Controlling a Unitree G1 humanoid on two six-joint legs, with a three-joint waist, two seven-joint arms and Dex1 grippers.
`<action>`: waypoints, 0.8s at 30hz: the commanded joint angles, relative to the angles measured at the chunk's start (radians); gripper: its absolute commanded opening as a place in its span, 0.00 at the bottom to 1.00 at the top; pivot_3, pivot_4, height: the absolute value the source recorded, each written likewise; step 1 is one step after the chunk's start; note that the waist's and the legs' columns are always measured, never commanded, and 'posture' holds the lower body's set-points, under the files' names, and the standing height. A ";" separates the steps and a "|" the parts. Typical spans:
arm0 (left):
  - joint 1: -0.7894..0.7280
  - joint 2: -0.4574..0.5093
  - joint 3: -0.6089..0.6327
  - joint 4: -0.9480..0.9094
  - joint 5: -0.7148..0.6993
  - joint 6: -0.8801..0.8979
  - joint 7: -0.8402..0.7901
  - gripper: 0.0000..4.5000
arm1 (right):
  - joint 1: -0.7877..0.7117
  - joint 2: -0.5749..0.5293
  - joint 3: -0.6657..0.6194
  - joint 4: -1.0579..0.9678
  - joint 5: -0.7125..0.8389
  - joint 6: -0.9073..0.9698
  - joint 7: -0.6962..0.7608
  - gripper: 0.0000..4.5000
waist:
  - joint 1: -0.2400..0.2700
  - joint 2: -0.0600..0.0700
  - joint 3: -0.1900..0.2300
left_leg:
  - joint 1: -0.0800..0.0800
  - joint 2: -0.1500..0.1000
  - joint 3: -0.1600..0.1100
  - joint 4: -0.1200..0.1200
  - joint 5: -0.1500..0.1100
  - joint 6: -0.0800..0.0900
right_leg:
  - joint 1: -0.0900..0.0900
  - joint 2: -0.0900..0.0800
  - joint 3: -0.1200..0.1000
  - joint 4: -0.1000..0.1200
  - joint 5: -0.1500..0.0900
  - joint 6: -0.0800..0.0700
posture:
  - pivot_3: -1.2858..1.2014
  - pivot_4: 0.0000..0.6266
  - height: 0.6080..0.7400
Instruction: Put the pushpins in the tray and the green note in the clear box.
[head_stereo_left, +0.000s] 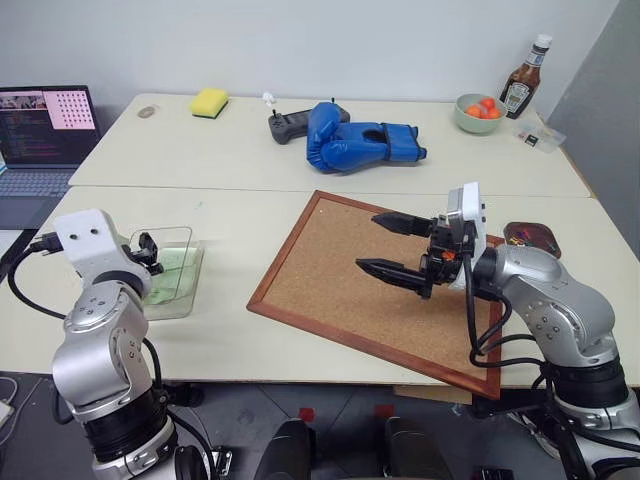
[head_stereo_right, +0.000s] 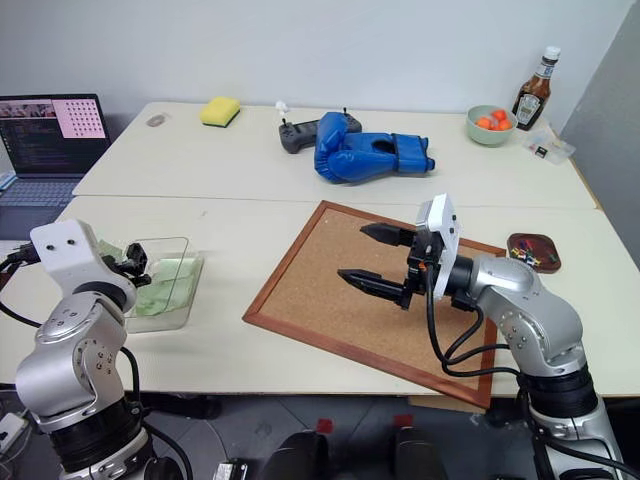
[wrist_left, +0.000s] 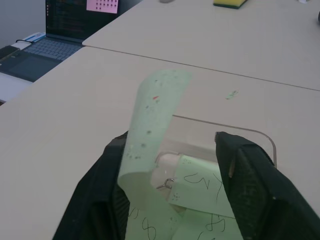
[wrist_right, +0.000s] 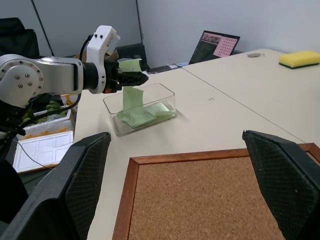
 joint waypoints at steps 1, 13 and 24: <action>-0.015 0.027 -0.004 -0.018 -0.006 -0.004 0.005 0.82 | 0.003 -0.010 -0.033 -0.048 0.006 -0.010 -0.014 1.00 | 0.000 0.000 0.000 | 0.000 0.000 0.000 0.000 0.000 0.000 | 0.000 0.000 0.000 0.000 0.000 0.000 | 0.52 0.24 1.00; 0.008 0.073 -0.080 -0.034 0.006 0.021 -0.013 1.00 | -0.002 -0.006 -0.029 -0.044 0.003 -0.015 -0.031 1.00 | -0.001 0.000 0.000 | 0.000 0.000 0.000 0.000 0.000 0.000 | 0.000 0.000 0.000 0.000 0.000 0.000 | 0.52 0.24 1.00; 0.211 0.066 -0.299 -0.246 -0.152 -0.195 -0.277 1.00 | 0.178 0.047 -0.087 -0.136 -0.229 -0.042 -0.401 1.00 | 0.002 0.000 0.000 | 0.000 0.000 0.001 -0.002 0.002 -0.004 | 0.000 -0.001 0.002 -0.001 0.000 0.000 | 0.52 0.24 1.00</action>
